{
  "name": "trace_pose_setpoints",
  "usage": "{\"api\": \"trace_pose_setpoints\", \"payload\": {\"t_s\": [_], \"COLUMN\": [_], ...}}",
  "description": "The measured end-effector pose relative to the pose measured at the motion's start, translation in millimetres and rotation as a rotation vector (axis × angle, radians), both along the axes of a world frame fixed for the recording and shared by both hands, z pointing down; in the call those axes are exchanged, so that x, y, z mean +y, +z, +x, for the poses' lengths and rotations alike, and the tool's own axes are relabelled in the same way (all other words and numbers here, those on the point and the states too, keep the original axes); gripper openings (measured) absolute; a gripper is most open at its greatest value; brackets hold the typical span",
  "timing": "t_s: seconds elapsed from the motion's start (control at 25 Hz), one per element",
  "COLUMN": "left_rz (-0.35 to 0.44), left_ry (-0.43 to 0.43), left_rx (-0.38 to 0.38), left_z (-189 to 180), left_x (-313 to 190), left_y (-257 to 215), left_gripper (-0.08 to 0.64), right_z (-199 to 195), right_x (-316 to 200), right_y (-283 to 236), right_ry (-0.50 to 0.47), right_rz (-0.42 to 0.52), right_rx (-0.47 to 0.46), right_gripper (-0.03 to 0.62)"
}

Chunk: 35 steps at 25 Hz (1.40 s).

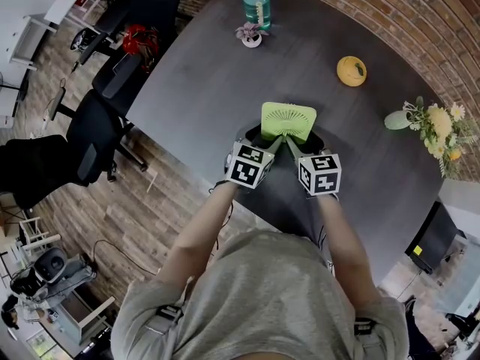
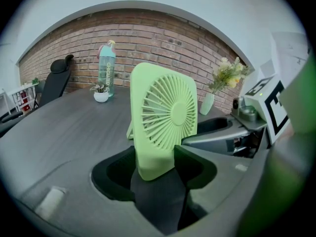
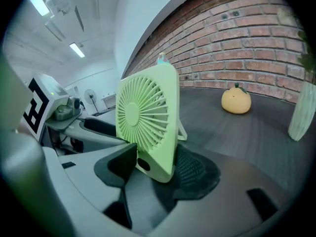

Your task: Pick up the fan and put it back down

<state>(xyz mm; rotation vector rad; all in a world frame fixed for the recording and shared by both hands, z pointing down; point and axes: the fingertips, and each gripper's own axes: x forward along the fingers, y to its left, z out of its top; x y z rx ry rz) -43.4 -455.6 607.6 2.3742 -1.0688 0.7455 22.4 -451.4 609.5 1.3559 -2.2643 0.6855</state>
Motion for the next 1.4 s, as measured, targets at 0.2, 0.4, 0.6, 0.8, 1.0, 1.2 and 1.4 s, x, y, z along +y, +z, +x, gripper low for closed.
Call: {"api": "trace_pose_setpoints", "payload": {"t_s": [0.2, 0.4, 0.6, 0.8, 1.0, 1.2, 1.4], "left_rz": [-0.001, 0.005, 0.022, 0.041, 0.061, 0.083, 0.1], "left_ry": [-0.017, -0.033, -0.048, -0.057, -0.069, -0.075, -0.07], "left_rx": [0.015, 0.036, 0.046, 0.058, 0.067, 0.073, 0.076], "left_z": [-2, -5, -9, -12, -15, -23, -28], "left_x": [3, 10, 20, 35, 49, 68, 88], "left_y": [-4, -11, -21, -33, -42, -53, -61], "left_gripper": [0.249, 0.249, 0.249, 0.249, 0.249, 0.249, 0.249], "right_z": [-2, -6, -10, -13, -16, -24, -29], "right_x": [3, 9, 18, 32, 47, 64, 86], "right_y": [-5, -14, -24, -37, -46, -57, -66], "right_ry": [-0.002, -0.014, -0.025, -0.032, -0.041, -0.047, -0.043], "right_rz": [0.001, 0.02, 0.044, 0.069, 0.092, 0.12, 0.139], "right_rx": [-0.01, -0.002, 0.009, 0.018, 0.027, 0.032, 0.032], "right_gripper": [0.244, 0.242, 0.242, 0.242, 0.242, 0.242, 0.242]}}
